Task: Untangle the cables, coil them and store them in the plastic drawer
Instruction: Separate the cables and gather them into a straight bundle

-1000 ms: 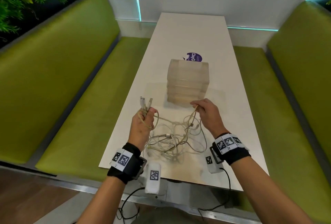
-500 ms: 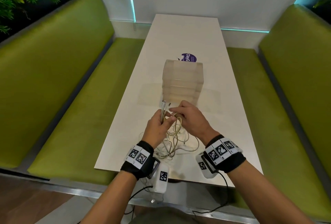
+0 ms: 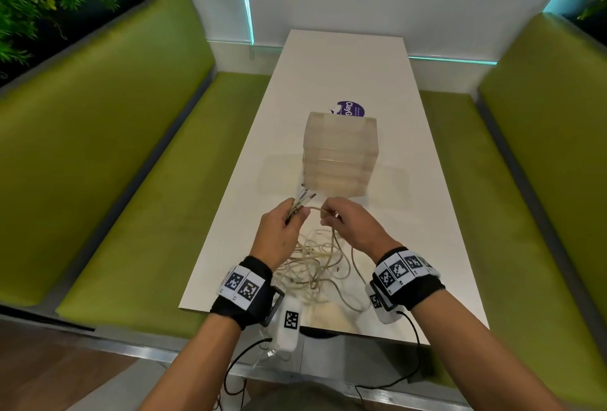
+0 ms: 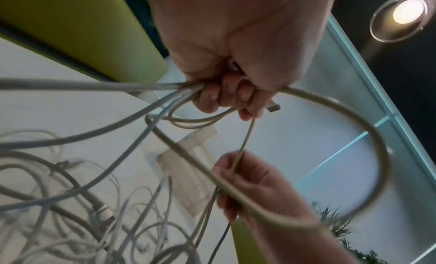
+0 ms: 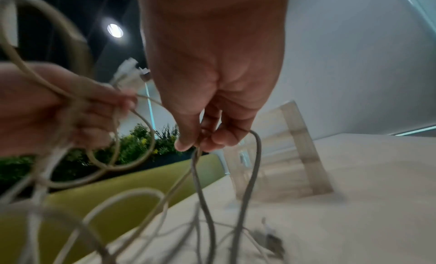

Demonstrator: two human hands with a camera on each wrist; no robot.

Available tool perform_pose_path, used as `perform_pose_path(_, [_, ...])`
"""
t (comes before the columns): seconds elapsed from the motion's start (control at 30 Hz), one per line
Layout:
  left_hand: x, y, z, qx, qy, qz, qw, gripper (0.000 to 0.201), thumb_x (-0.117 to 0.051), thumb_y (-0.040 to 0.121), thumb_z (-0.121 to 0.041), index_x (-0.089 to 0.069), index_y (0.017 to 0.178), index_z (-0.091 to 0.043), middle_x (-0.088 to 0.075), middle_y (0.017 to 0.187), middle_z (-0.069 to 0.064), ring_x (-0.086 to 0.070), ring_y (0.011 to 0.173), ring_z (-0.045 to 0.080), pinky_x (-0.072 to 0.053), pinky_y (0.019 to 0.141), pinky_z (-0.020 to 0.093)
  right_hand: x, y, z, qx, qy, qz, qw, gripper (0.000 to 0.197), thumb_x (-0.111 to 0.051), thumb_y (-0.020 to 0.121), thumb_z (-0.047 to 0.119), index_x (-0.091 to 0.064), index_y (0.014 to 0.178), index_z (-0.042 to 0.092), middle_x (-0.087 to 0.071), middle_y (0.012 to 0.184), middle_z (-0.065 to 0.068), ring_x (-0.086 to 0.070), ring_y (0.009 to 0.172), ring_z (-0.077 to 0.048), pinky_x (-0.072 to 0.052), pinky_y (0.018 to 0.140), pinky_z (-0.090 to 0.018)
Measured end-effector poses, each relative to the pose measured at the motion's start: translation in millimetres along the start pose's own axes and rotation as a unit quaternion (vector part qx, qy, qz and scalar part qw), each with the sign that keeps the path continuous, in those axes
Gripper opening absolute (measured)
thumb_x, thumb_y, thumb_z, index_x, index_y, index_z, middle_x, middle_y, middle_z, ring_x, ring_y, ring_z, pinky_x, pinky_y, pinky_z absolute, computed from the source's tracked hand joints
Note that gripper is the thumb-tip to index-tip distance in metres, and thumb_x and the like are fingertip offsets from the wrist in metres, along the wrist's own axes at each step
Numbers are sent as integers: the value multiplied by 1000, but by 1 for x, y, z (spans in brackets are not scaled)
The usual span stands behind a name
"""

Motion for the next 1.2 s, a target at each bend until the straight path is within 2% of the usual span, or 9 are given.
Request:
perform_pose_path(0.13, [13,-5,-5,-1,-56,-22,998,32,-55,95,-25,-46,73,-4,-35,62,-1,-29,57,12,-28,54,27,2,6,-18,-14,-30,-34,999,4,-60,90,18,-59,90,14,-52,89,3,-51,77,-17,-38,68,-27])
perform_pose_path(0.3, [55,-7,-9,13,-147,-124,981,22,-54,96,-20,-55,76,-12,-44,51,-16,-36,50,3,-33,53,24,9,11,-51,-62,-24,-61,996,15,-62,91,23,-68,92,9,-54,100,-1,-52,78,-15,-39,73,-26])
perform_pose_path(0.43, [68,-14,-15,5,-186,-158,970,20,-53,96,-17,-54,78,-11,-41,52,-13,-34,50,3,-33,52,21,26,15,-44,-34,-77,-118,989,16,-62,91,26,-68,93,12,-56,102,0,-53,75,-14,-45,70,-29])
perform_pose_path(0.6, [82,-14,7,29,-192,-198,961,24,-52,97,-23,-58,74,-20,-40,59,-5,-37,53,11,-36,58,30,38,10,-37,2,-96,-137,986,17,-61,92,28,-71,91,14,-59,101,3,-56,82,-13,-47,69,-31])
perform_pose_path(0.73, [49,-3,21,44,-137,-114,983,22,-51,97,-25,-51,76,-17,-40,62,-6,-36,55,10,-34,58,32,41,1,-15,54,-39,-173,983,14,-63,90,21,-72,88,11,-64,97,3,-59,89,-18,-50,71,-33])
perform_pose_path(0.87, [-1,5,19,39,-39,0,998,27,-60,90,-40,-51,80,-16,-47,64,-8,-42,59,11,-36,59,29,28,1,17,97,-68,-152,981,13,-62,89,19,-73,87,11,-66,94,0,-60,89,-20,-53,68,-40])
perform_pose_path(0.97, [-15,12,18,53,-50,17,997,26,-66,86,-41,-54,82,-18,-53,69,-9,-49,65,11,-41,65,28,24,0,28,115,-76,-139,981,20,-55,89,19,-72,90,8,-66,94,-1,-62,84,-21,-53,64,-38])
perform_pose_path(1.1, [-22,16,16,33,23,46,998,33,-61,90,-37,-51,83,-6,-46,66,-4,-39,59,12,-31,53,21,23,-5,39,143,-90,-141,976,21,-52,89,18,-71,90,9,-65,93,-1,-61,83,-19,-49,61,-31])
perform_pose_path(1.2, [-11,16,9,5,31,22,999,37,-57,93,-34,-50,85,1,-42,64,1,-33,57,12,-28,50,21,20,-2,38,139,-103,-132,976,13,-58,90,19,-68,91,10,-63,95,-1,-59,84,-19,-47,59,-31])
Point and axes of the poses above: each hand's wrist, its own y-axis towards the middle knuckle, its own x-axis out of the back of the hand, z = x × y, the point moved 10 cm from there along y, towards the middle knuckle
